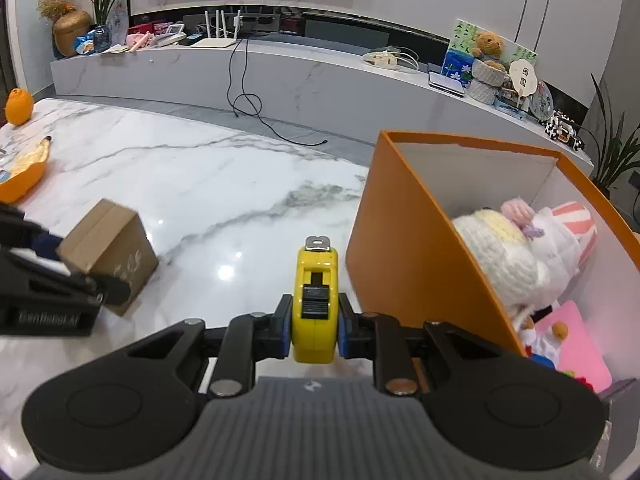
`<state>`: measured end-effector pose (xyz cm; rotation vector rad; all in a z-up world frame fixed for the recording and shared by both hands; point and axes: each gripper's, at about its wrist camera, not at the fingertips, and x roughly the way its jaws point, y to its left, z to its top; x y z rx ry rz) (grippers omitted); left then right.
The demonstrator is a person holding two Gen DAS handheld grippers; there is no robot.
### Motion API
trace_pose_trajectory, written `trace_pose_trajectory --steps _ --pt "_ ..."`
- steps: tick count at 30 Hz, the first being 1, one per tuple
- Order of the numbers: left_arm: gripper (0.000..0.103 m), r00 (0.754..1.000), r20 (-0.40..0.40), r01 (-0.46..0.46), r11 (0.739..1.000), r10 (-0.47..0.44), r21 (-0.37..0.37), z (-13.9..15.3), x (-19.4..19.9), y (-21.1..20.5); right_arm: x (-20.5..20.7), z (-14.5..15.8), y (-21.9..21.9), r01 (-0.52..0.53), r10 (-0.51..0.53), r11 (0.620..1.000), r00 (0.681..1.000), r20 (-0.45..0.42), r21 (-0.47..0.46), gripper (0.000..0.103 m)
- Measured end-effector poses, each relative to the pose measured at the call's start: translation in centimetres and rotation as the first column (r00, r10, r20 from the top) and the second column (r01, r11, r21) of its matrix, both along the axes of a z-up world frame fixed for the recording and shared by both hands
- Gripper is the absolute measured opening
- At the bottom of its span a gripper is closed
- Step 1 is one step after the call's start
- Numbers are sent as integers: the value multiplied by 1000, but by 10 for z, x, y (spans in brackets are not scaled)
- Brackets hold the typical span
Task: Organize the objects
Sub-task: 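Carry the cardboard box and tape measure over the orange box with both grippers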
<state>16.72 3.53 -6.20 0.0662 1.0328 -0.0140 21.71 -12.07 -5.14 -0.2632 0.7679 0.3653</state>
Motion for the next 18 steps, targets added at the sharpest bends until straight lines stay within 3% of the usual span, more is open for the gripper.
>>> trace_pose_trajectory --steps 9,18 --pt "53 1000 11 -28 999 28 -21 1 -47 -11 -30 23 -19 -48 47 998 999 16 35 22" --pt "53 998 27 -57 997 59 -42 13 -61 -19 -41 52 -47 -39 36 992 999 30 118 22"
